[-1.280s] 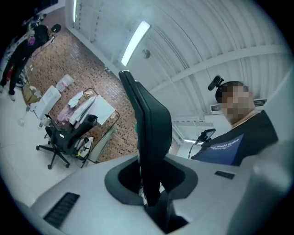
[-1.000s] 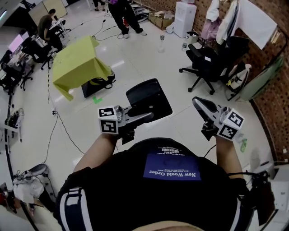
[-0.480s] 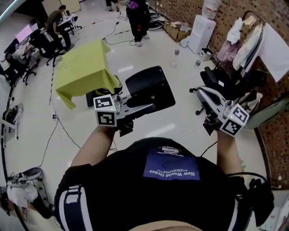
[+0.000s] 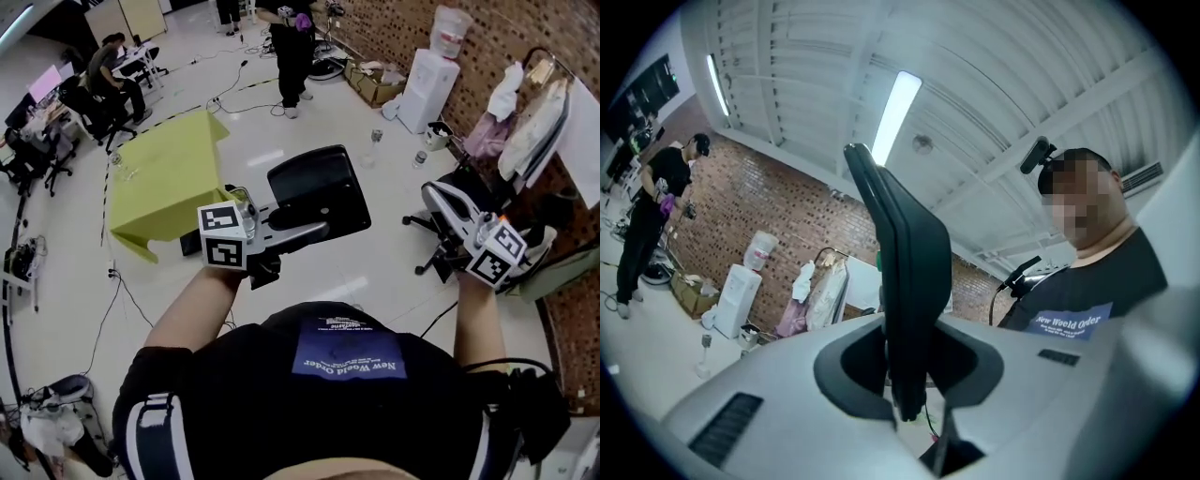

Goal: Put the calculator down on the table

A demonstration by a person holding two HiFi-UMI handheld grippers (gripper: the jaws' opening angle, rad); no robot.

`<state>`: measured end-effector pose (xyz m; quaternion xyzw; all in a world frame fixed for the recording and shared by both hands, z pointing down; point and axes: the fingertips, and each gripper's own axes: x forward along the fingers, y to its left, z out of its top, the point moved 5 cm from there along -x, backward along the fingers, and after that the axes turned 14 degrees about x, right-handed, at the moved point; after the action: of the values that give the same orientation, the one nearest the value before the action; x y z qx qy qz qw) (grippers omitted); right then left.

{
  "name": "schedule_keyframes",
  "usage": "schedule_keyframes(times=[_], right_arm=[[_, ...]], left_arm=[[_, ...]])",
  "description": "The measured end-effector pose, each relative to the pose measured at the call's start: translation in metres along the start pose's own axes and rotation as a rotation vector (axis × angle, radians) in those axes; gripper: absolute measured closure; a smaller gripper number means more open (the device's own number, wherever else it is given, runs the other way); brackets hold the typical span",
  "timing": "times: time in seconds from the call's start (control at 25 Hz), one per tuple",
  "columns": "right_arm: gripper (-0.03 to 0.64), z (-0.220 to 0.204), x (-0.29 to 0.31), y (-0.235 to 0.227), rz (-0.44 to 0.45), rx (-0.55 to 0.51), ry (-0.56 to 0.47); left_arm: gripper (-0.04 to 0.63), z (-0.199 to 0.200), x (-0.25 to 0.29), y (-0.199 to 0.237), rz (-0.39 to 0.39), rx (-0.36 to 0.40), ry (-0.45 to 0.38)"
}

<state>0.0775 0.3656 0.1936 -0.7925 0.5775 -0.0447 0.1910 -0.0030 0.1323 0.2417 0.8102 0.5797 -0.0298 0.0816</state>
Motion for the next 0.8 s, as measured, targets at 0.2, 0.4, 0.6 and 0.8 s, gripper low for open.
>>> schedule_keyframes(times=[0.2,0.4,0.6,0.8], right_arm=[[0.629,0.030,0.054,-0.090,0.124,-0.022,0.038],[0.629,0.066,0.116,-0.181,0.271,-0.060,0.131],[0.629,0.089,0.187,-0.237,0.395,-0.051,0.158],[0.629,0.077,0.264,-0.258,0.457,-0.035,0.183]], left_arm=[[0.520,0.003,0.024,0.085,0.104,0.019,-0.032],[0.520,0.011,0.053,0.167,0.267,0.018,-0.062],[0.520,0.026,0.051,0.231,0.394,0.039,-0.073],[0.520,0.040,0.009,0.278,0.463,0.072,-0.057]])
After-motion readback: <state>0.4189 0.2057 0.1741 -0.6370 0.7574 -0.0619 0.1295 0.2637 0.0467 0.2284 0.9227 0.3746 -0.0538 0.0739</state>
